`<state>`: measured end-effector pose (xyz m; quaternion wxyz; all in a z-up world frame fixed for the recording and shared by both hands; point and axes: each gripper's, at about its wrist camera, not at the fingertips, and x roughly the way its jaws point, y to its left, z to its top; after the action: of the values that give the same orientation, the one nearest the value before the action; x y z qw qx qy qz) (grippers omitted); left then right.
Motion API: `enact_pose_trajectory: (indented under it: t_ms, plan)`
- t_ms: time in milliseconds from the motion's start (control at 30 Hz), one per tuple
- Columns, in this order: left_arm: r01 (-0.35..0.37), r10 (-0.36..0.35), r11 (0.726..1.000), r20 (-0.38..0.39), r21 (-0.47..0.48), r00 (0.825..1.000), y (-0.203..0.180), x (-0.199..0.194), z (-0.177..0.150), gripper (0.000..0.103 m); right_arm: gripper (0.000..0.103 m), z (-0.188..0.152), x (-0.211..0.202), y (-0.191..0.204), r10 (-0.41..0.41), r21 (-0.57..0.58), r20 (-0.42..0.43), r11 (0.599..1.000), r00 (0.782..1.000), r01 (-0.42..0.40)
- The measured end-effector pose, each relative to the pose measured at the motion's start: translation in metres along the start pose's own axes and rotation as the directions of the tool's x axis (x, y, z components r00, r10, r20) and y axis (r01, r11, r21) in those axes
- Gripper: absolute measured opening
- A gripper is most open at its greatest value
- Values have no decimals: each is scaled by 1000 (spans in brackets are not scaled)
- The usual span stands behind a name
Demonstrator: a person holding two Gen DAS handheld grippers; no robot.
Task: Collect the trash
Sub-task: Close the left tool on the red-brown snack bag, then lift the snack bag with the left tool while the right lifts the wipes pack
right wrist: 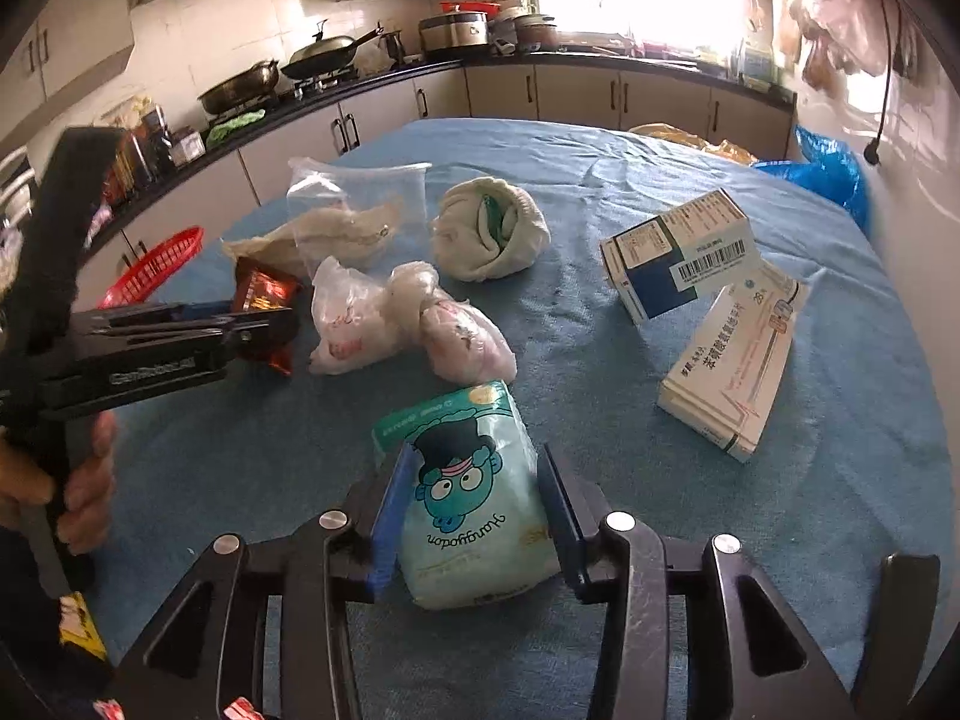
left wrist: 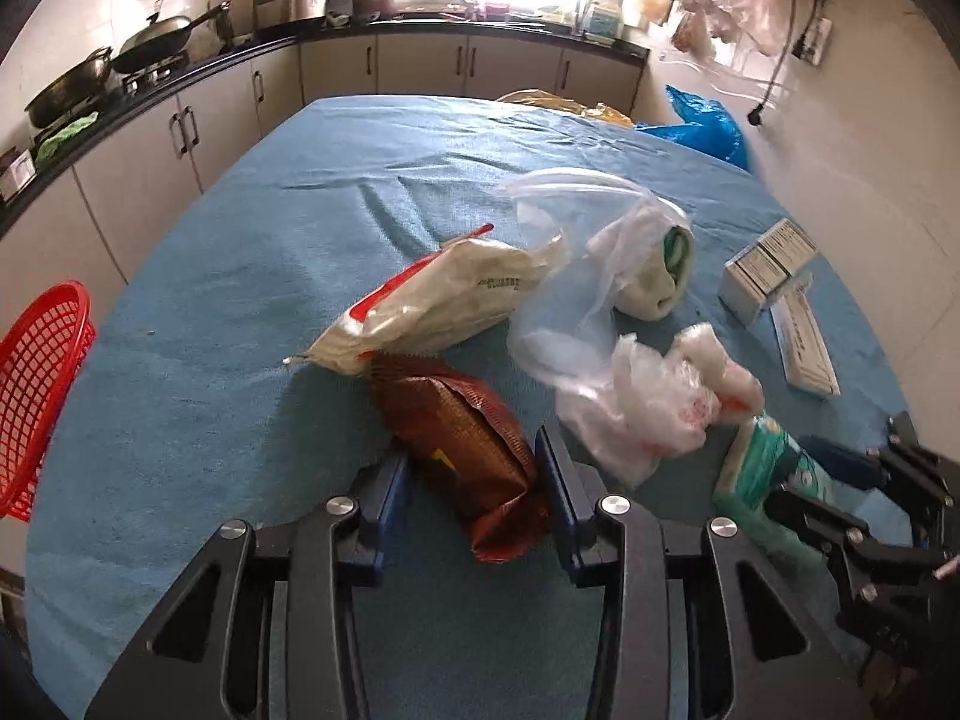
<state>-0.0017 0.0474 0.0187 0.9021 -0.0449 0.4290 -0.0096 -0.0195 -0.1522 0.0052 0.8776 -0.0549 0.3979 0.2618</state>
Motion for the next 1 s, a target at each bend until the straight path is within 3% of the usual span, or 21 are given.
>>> enact_pose_trajectory:
  t_ms: [100,167,267,400,433,467,533,633,800,900,933,1000]
  plan:
    - [18,-18,1000,8,-3,1000,3,1,-2,39,35,0,-2,-1,11,11,17,1000,1000,-11]
    - [27,-27,1000,27,5,999,4,0,-4,38,15,0,-6,-4,21,30,41,999,999,-23]
    - [54,-54,999,63,3,997,7,-7,-7,33,7,1,-9,-8,37,58,63,998,997,-41]
    - [80,-79,997,81,-9,994,10,-11,-7,33,8,4,-8,-7,28,56,58,998,998,-31]
    - [85,-85,996,74,-7,994,10,-10,-8,33,23,5,-9,-8,24,57,57,998,998,-27]
    - [90,-90,996,70,-5,994,10,-9,-8,33,52,5,-9,-9,27,60,53,998,998,-30]
    - [93,-93,996,55,11,994,7,-8,-7,34,70,6,-11,-9,21,52,55,998,998,-24]
    - [92,-93,995,30,37,995,7,-6,-8,34,70,7,-10,-5,39,25,32,999,999,-40]
    - [115,-116,993,25,35,993,17,-9,-9,34,68,2,9,1,-21,-31,-77,999,997,18]
    - [136,-136,991,20,20,990,21,-7,-10,34,54,-2,6,13,-62,-90,-77,994,995,55]
    - [140,-141,990,19,17,990,22,-7,-10,34,44,-3,5,16,-57,-90,-79,995,995,49]
    - [152,-153,988,19,18,988,22,-7,-9,34,38,-5,4,23,-75,-77,-70,995,995,69]
